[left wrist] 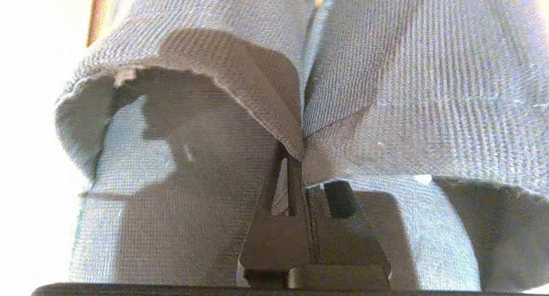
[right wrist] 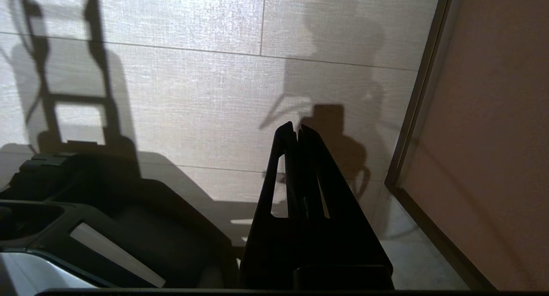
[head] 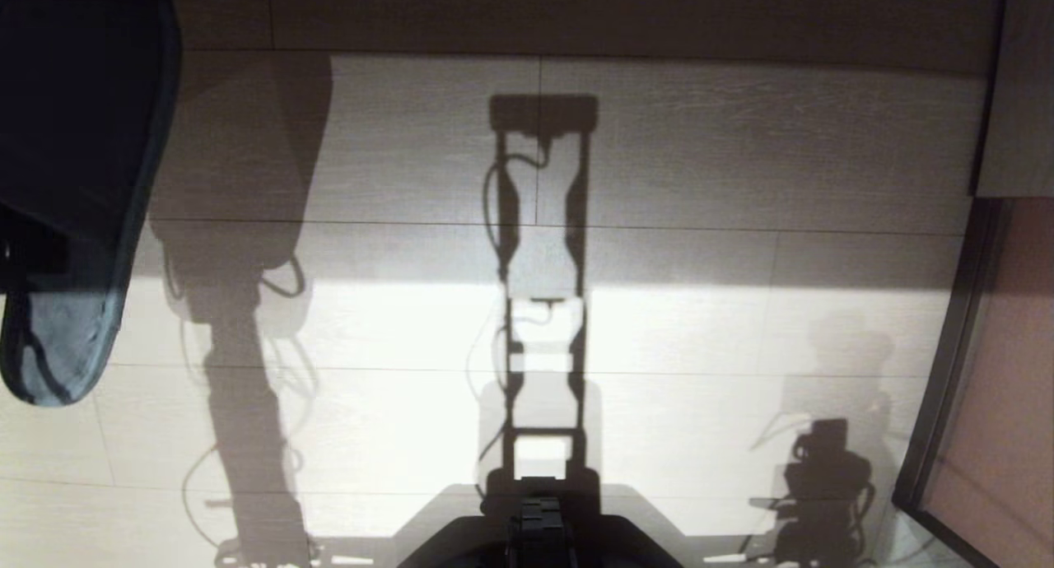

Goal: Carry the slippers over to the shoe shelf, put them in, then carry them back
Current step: Place the slippers into the shoe cabinet

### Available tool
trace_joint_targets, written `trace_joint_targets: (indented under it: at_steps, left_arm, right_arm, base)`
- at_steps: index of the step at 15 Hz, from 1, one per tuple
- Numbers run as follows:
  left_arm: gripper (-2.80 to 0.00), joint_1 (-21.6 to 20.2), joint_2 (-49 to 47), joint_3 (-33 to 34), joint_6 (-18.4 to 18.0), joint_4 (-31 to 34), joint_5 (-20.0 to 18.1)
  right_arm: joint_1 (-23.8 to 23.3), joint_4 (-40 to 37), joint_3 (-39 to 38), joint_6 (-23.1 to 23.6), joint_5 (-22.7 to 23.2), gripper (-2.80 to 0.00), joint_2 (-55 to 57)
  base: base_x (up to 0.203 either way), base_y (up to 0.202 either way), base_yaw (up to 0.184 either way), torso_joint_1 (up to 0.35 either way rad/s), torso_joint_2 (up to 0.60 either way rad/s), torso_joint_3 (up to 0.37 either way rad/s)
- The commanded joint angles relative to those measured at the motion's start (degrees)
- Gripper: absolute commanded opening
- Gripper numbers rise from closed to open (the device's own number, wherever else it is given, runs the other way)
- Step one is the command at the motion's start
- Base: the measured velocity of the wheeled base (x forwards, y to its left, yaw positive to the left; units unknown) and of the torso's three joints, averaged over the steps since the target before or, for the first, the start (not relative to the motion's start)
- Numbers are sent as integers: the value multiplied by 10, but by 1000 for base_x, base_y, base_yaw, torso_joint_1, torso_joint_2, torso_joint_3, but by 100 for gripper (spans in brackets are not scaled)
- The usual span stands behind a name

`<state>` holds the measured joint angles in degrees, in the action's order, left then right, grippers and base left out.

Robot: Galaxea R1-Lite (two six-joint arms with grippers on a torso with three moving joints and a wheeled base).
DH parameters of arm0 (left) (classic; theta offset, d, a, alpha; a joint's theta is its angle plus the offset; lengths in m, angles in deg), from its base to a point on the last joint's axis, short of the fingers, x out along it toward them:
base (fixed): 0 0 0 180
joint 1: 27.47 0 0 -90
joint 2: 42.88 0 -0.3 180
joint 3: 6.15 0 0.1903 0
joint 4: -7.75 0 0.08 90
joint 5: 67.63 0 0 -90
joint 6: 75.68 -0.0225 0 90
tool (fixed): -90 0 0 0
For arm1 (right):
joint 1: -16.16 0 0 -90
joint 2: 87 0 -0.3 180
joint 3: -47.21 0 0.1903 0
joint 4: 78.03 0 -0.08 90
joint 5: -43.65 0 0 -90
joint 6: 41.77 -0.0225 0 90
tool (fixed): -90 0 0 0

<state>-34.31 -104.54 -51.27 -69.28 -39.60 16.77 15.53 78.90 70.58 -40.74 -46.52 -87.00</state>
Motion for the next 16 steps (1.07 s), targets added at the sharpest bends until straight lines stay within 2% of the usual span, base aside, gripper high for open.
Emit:
trace_joint_targets:
  at_steps: [1,6,9,13,16]
  left_arm:
    - [-280,3,64,67,-1,-17,-8]
    - [-280,50,127,166,-2,-96,-33]
    - [-280,68,194,208,-3,-99,-32]
    - [-280,79,285,217,-10,-4,-32]
    - [-280,81,341,218,-35,131,-29]
  right_arm:
    - [0,1,-23,0,0,-280,-23]
    - [0,0,-23,0,0,-280,-23]
    - [0,1,-23,0,0,-280,-23]
    - [0,1,-23,0,0,-280,-23]
    - [0,0,-23,0,0,-280,-23]
  base:
    - [0,0,0,0,0,0]
    - [0,0,0,0,0,0]
    - [0,0,0,0,0,0]
    - [0,0,0,0,0,0]
    - [0,0,0,0,0,0]
